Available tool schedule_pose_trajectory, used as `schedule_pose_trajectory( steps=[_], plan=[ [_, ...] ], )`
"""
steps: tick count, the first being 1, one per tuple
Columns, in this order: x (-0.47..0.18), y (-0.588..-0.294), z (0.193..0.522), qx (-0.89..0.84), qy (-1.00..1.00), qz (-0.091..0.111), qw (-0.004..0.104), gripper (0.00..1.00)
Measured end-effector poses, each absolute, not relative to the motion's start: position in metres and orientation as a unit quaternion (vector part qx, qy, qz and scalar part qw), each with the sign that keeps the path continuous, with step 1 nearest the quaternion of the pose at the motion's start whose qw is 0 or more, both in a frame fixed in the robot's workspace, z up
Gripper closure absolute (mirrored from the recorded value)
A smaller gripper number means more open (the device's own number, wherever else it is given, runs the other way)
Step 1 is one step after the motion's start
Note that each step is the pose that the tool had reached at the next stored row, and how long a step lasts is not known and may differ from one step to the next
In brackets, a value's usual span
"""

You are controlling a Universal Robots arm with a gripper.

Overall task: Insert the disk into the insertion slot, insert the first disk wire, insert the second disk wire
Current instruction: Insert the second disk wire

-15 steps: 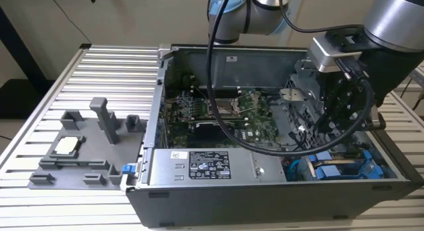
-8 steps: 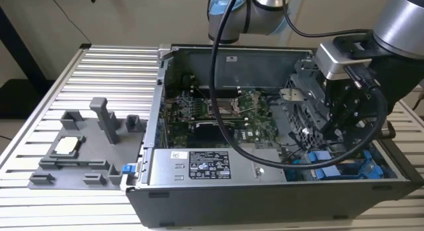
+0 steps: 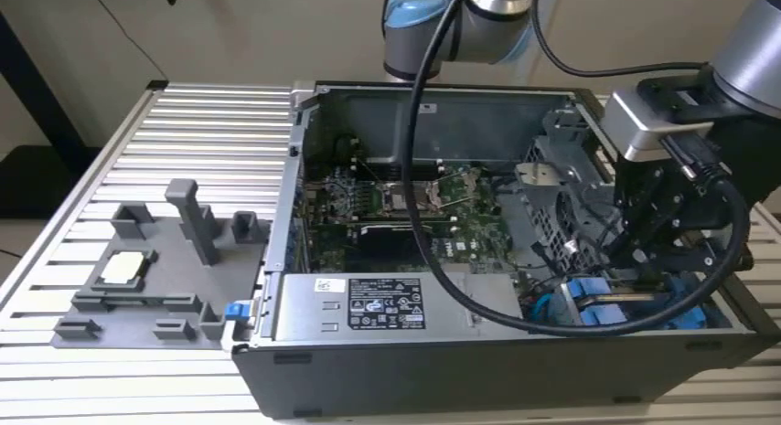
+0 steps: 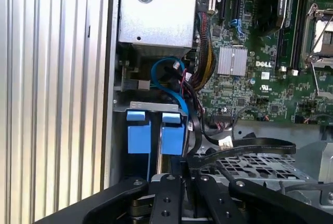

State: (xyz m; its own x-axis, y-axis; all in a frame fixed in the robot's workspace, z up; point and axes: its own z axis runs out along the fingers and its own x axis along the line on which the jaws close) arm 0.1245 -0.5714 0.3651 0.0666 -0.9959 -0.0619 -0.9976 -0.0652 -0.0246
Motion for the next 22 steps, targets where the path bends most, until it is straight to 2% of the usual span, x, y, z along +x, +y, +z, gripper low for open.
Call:
schedule_pose_trajectory(
  steps=[22],
  plan=[
    [0.144, -0.578, 0.352, -0.723, 0.69, 0.015, 0.03, 0.84]
  ],
)
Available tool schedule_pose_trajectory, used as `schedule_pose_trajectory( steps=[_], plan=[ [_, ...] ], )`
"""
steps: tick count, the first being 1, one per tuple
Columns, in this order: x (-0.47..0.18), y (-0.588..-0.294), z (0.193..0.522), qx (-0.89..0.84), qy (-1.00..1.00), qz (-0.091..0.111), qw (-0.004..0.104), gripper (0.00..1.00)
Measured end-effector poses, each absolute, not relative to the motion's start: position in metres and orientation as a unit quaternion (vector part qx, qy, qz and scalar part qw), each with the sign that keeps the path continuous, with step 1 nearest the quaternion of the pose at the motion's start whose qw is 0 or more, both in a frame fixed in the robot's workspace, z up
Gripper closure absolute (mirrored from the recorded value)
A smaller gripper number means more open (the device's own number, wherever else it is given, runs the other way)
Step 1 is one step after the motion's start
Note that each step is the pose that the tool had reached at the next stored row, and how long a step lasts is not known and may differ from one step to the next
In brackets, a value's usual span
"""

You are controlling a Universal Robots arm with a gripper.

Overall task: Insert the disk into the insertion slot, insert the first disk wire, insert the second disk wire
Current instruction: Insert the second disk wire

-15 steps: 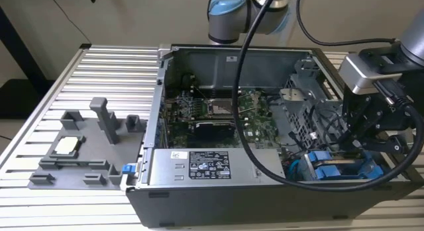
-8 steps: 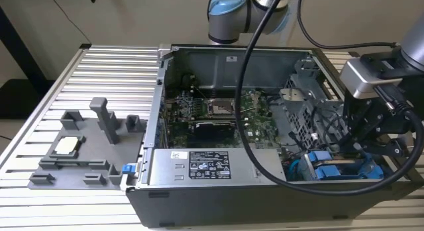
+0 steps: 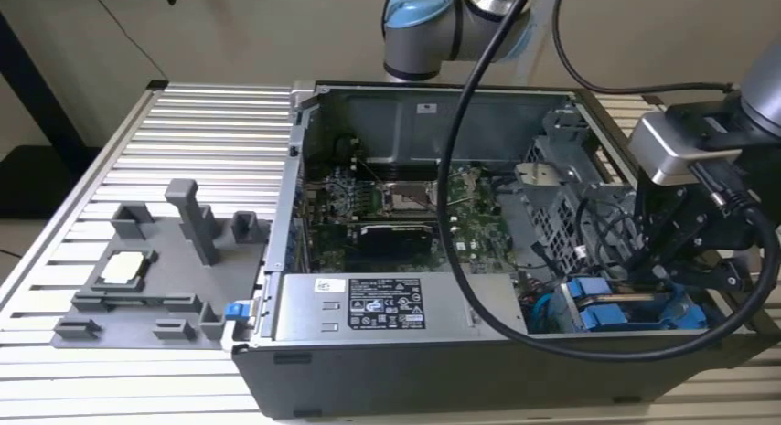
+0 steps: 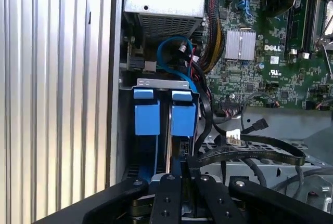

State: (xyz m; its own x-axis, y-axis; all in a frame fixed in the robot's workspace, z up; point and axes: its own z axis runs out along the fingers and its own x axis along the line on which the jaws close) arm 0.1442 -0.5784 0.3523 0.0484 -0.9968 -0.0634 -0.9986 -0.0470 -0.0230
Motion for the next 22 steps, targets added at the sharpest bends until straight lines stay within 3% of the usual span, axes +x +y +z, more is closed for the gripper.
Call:
schedule_pose_trajectory(
  steps=[15, 22],
  plan=[
    [0.1453, -0.5781, 0.3474, -0.71, 0.704, 0.017, 0.033, 0.84],
    [0.1463, -0.5781, 0.3442, -0.709, 0.704, 0.026, 0.042, 0.84]
  ],
)
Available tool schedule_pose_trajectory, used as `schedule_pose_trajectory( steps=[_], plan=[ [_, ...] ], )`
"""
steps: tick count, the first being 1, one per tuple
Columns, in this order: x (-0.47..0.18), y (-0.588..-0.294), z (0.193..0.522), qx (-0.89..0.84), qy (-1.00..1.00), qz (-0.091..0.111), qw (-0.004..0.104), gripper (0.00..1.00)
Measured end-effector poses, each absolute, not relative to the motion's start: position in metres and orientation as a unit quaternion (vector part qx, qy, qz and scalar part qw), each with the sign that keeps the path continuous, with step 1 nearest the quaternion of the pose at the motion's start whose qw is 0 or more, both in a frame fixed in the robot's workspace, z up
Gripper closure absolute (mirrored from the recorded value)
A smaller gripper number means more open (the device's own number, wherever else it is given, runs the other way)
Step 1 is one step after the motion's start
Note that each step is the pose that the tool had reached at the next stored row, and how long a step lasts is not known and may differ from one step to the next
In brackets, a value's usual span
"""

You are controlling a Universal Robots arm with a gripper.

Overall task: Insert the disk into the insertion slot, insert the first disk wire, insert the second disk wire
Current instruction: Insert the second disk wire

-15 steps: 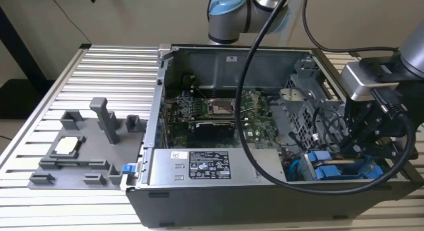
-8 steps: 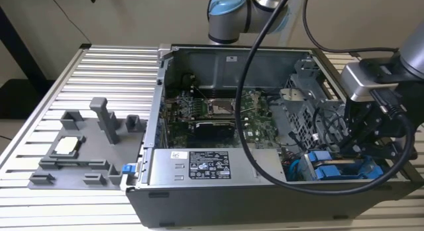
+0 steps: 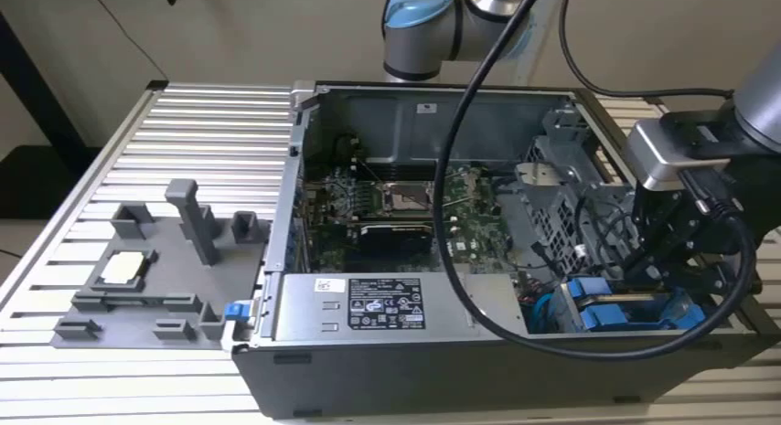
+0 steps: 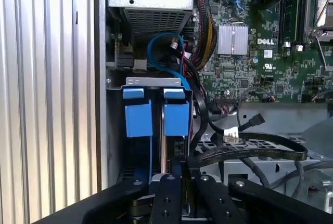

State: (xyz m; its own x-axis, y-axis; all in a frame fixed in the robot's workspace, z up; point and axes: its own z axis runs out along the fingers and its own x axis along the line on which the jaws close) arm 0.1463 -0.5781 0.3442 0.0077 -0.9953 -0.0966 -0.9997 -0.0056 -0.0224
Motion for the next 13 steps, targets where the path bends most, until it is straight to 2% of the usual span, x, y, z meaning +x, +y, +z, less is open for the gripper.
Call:
schedule_pose_trajectory(
  steps=[2, 13],
  plan=[
    [0.1471, -0.5781, 0.3436, -0.708, 0.704, 0.03, 0.045, 0.84],
    [0.1497, -0.5781, 0.3417, -0.707, 0.705, 0.029, 0.045, 0.84]
  ],
)
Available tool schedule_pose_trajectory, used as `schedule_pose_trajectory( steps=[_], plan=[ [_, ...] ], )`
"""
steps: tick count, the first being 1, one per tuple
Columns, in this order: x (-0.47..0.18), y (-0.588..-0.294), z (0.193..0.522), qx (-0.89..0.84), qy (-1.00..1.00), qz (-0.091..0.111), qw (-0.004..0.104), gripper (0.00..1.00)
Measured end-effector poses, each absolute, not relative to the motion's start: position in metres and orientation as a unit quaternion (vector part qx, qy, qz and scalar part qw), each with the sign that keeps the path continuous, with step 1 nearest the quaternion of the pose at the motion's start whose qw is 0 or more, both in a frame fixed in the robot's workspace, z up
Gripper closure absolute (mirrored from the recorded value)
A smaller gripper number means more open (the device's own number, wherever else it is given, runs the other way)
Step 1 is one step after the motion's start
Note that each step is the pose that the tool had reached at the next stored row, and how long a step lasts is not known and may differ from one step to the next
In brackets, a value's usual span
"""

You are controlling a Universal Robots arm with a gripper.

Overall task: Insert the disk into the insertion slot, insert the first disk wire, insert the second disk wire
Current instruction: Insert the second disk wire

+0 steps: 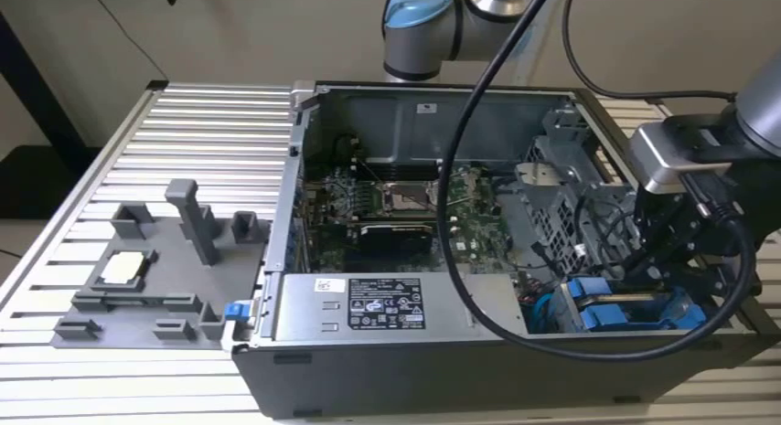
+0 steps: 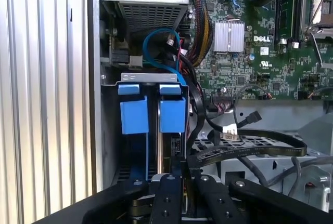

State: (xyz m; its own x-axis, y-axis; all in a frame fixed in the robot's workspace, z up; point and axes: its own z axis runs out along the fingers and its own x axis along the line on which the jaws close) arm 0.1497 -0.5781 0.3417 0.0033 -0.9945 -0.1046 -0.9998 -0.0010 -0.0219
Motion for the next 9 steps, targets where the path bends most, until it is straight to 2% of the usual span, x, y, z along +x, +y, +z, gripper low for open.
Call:
schedule_pose_trajectory(
  steps=[9],
  plan=[
    [0.1496, -0.5781, 0.3352, -0.705, 0.707, 0.028, 0.044, 0.84]
  ],
)
